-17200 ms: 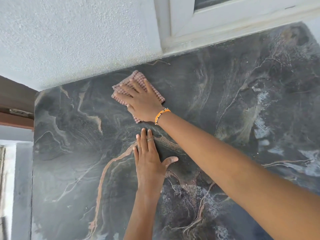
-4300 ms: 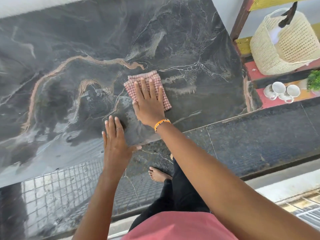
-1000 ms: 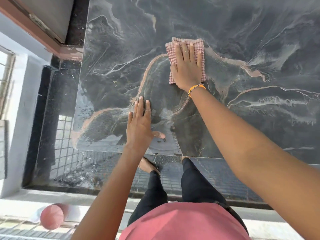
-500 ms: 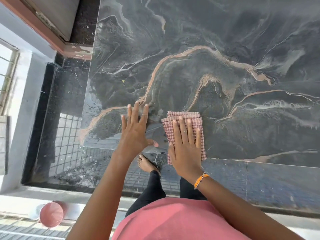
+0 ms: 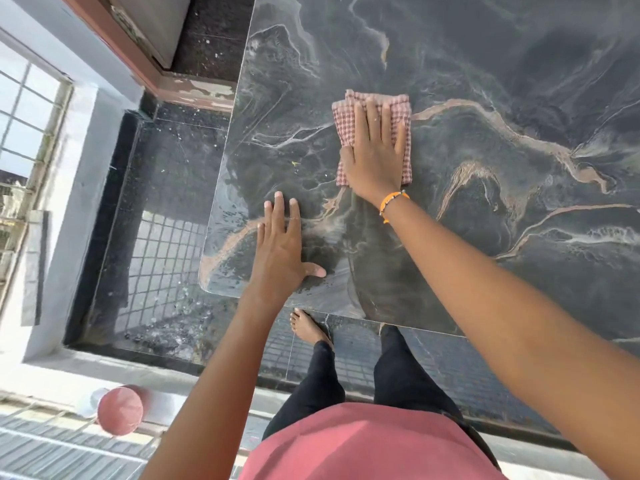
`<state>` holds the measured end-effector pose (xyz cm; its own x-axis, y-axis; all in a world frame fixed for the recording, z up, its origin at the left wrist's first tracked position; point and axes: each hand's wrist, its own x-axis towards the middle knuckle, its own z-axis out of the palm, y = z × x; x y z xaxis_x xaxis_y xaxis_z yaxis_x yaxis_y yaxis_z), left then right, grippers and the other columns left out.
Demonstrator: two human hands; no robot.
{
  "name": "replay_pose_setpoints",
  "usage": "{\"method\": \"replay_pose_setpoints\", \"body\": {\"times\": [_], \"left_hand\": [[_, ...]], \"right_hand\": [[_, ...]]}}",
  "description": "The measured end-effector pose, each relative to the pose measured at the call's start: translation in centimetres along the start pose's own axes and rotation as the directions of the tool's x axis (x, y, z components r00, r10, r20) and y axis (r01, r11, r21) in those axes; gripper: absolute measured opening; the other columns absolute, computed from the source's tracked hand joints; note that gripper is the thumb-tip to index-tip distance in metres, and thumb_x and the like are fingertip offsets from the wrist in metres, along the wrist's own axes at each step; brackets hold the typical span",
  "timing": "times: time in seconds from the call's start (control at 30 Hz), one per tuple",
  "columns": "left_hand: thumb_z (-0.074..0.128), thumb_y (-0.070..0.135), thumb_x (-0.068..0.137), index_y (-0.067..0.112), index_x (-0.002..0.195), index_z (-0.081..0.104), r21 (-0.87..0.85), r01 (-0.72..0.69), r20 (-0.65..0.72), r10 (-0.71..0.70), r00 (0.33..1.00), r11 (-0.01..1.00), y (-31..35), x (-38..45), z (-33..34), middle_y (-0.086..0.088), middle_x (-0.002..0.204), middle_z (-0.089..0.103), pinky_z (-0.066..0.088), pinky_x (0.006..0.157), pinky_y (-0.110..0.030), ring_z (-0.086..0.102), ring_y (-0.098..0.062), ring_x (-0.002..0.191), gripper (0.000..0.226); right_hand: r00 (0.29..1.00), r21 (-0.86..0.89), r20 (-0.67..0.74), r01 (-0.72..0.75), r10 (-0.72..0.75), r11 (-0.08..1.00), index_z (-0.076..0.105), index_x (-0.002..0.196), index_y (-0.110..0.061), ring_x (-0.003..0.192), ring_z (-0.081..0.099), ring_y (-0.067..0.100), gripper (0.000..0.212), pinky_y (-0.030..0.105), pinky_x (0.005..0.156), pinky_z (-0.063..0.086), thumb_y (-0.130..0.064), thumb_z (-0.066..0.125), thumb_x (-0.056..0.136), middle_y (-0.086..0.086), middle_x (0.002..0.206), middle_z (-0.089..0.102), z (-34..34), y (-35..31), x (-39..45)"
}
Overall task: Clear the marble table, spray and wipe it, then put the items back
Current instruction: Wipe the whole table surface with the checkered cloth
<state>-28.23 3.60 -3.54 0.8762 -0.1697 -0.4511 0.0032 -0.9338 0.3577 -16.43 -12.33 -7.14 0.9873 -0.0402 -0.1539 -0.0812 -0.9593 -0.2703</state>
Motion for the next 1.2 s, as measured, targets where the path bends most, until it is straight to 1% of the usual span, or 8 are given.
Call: {"method": "replay_pose_setpoints", "body": {"times": [0.17,0.27,0.33,0.53,0.73,0.9,1.07,1.2], "left_hand": [[0.072,0.042,0.07,0.005,0.146,-0.01,0.032,-0.001,0.017,0.001,1.0,0.999,0.0,-0.1,-0.2,-0.016,0.154,-0.02,0.003,0.118,-0.046,-0.018,-0.034,0.142,0.118],[0.07,0.044,0.072,0.004,0.145,-0.011,0.069,-0.003,0.017,0.002,1.0,0.998,0.2,-0.2,-0.1,-0.018,0.153,-0.02,0.003,0.118,-0.046,-0.018,-0.034,0.142,0.116],[0.07,0.046,0.072,0.005,0.146,-0.01,0.084,-0.01,0.002,0.009,1.0,0.996,-0.1,-0.2,-0.2,-0.017,0.154,-0.019,0.004,0.119,-0.044,-0.016,-0.033,0.142,0.116],[0.07,0.046,0.073,0.009,0.146,-0.009,0.038,-0.088,-0.027,0.089,0.996,0.995,-2.6,-1.9,-0.3,-0.01,0.156,-0.015,-0.003,0.116,-0.045,-0.016,-0.03,0.143,0.114],[0.072,0.045,0.069,0.011,0.146,-0.009,0.033,-0.052,-0.063,0.054,0.997,0.998,-7.1,-3.2,-1.1,-0.009,0.156,-0.016,-0.007,0.114,-0.047,-0.018,-0.029,0.143,0.117],[0.075,0.043,0.068,0.008,0.146,-0.006,-0.032,0.016,-0.095,-0.018,0.995,0.999,-8.7,-2.3,-2.4,-0.01,0.157,-0.012,-0.003,0.115,-0.049,-0.015,-0.03,0.143,0.119],[0.076,0.054,0.055,0.008,0.144,-0.017,-0.032,-0.007,0.011,0.007,1.0,0.999,-8.9,-1.7,-2.7,-0.009,0.154,-0.024,-0.002,0.116,-0.046,-0.022,-0.027,0.141,0.137],[0.077,0.052,0.057,0.009,0.141,-0.025,-0.022,-0.01,0.017,0.01,1.0,1.0,-9.0,-1.5,-2.6,-0.003,0.145,-0.037,0.002,0.118,-0.044,-0.028,-0.024,0.139,0.139]], "right_hand": [[0.983,-0.084,0.014,0.184,-0.184,0.979,0.015,0.149,-0.02,0.146,0.006,0.025,0.061,0.047,0.117,0.0,-0.028,0.032,0.091,0.003,0.158,0.014,-0.2,-0.8,2.5],[0.925,-0.123,0.073,0.379,-0.373,0.917,0.014,0.149,-0.022,0.147,0.006,0.023,0.062,0.045,0.118,0.0,-0.027,0.03,0.09,0.001,0.158,0.014,0.0,-0.1,-0.2],[0.907,-0.132,0.087,0.42,-0.411,0.898,0.015,0.149,-0.021,0.147,0.007,0.022,0.063,0.045,0.118,0.0,-0.028,0.03,0.089,0.001,0.158,0.015,0.3,0.3,-3.2],[0.985,-0.109,0.035,0.172,-0.169,0.979,0.012,0.149,-0.018,0.146,0.006,0.023,0.064,0.043,0.118,-0.002,-0.031,0.027,0.088,0.003,0.158,0.014,2.2,0.1,-14.8],[0.999,-0.184,0.005,-0.034,0.035,0.982,0.023,0.146,-0.009,0.142,0.021,0.034,0.066,0.052,0.114,0.012,-0.035,0.028,0.086,0.013,0.155,0.023,4.3,-5.2,-20.4],[0.996,-0.102,0.03,-0.084,0.087,0.991,0.007,0.149,-0.009,0.146,0.003,0.034,0.069,0.052,0.116,0.001,-0.034,0.032,0.09,0.012,0.158,0.006,4.6,-8.2,-17.0],[0.979,0.004,-0.026,-0.202,0.202,0.979,0.004,0.149,-0.008,0.146,-0.002,0.031,0.068,0.05,0.116,-0.005,-0.031,0.032,0.091,0.012,0.159,0.003,4.0,-10.0,-9.1],[0.99,0.014,-0.052,-0.129,0.129,0.992,0.008,0.149,-0.009,0.146,0.001,0.03,0.066,0.05,0.116,-0.003,-0.029,0.032,0.091,0.01,0.159,0.006,3.1,-10.2,-2.7]]}}
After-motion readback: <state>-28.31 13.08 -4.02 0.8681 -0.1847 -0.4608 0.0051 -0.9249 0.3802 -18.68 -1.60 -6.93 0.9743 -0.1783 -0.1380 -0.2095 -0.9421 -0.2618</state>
